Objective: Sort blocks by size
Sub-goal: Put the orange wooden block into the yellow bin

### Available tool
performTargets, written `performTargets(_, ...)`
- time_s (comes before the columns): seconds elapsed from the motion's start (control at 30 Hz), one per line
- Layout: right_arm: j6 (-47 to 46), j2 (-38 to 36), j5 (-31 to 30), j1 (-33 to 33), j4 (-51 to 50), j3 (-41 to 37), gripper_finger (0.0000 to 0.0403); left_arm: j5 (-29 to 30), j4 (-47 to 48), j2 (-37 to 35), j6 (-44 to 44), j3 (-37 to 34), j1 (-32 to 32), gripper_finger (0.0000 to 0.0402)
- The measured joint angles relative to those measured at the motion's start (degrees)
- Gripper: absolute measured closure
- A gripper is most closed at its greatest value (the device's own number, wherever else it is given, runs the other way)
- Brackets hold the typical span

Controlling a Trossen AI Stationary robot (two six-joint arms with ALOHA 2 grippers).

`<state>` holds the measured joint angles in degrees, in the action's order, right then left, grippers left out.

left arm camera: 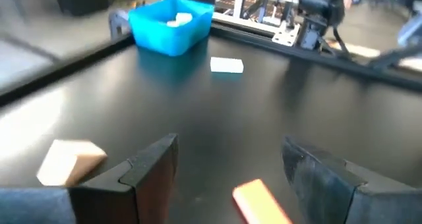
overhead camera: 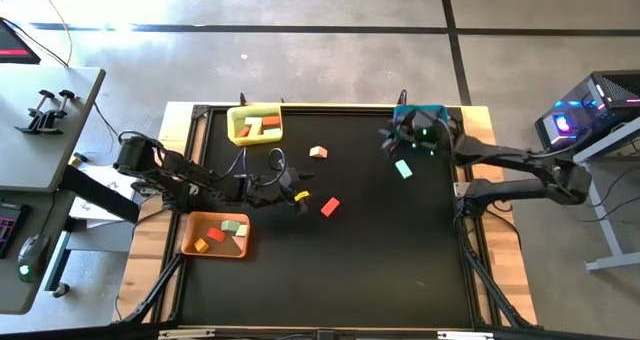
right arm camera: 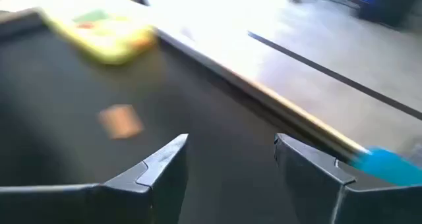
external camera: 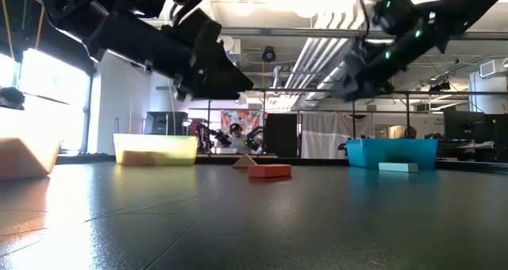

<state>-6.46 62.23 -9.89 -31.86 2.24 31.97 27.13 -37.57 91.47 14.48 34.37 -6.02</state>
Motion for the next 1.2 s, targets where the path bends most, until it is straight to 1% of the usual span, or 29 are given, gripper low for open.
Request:
performTargets(0.1, -1.2, -1.4, -0.4, 8.4, 0.7, 0.0, 0.0187, -0.2, 0.2, 1.6, 8.8, 0.0, 0.0, 0.0147)
performTargets(0.17, -2.2, -1.6, -2.6, 14.5, 1.1, 0.0, 0.0187, -2.3, 0.4, 3.2, 11.4, 0.0, 0.6, 0.0147)
performTargets(0.2, -2.5, -1.6, -4.0, 17.4, 1.2, 0.0, 0.0187, -3.6, 0.3, 4.1, 11.3, 0.0, 0.9, 0.0147)
performTargets(0.3, -2.9, -1.2, -9.0, 26.0, 1.3, 0.0, 0.0187, -5.5, 0.3, 5.9, 5.6, 0.0, 0.4, 0.0147)
performTargets(0.4, -4.4, -1.1, -14.7, 33.4, 1.1, 0.0, 0.0187, -5.1, 0.5, 6.5, -1.9, 0.4, -2.4, 0.0147)
performTargets(0.5, -5.7, -1.1, -21.3, 39.2, 1.3, 0.0, 0.0187, -3.7, 0.4, 7.4, -9.7, 1.8, -5.6, 0.0147)
performTargets(0.57, -6.5, -1.1, -25.8, 42.3, 1.4, 0.0, 0.0187, -3.5, 0.6, 8.7, -13.0, 2.9, -7.0, 0.0146)
performTargets(0.63, -7.1, -1.0, -29.7, 44.4, 1.5, 0.0, 0.0187, -3.5, 0.7, 10.5, -13.4, 4.5, -7.7, 0.0142)
performTargets(0.73, -8.1, -1.0, -33.1, 46.5, 1.5, 0.0, 0.0187, -4.2, 1.4, 14.0, -10.7, 7.1, -7.0, 0.0127)
performTargets(0.83, -9.1, -1.0, -33.6, 47.7, 1.5, 0.0, 0.0187, -4.4, 2.9, 18.0, -7.6, 9.7, -5.4, 0.0106)
performTargets(0.97, -10.2, -1.0, -33.6, 48.8, 1.1, 0.0, 0.0187, -4.2, 6.0, 22.4, -0.3, 13.7, -2.6, 0.0084)
performTargets(1.07, -10.3, -0.8, -34.2, 49.5, 0.8, 0.0, 0.0187, -4.2, 11.1, 24.5, 3.3, 16.3, -1.3, 0.0081)
performTargets(1.2, -11.6, 0.0, -35.5, 50.0, 0.8, 0.0, 0.0187, -3.8, 19.2, 24.9, 6.3, 19.3, -0.8, 0.0081)
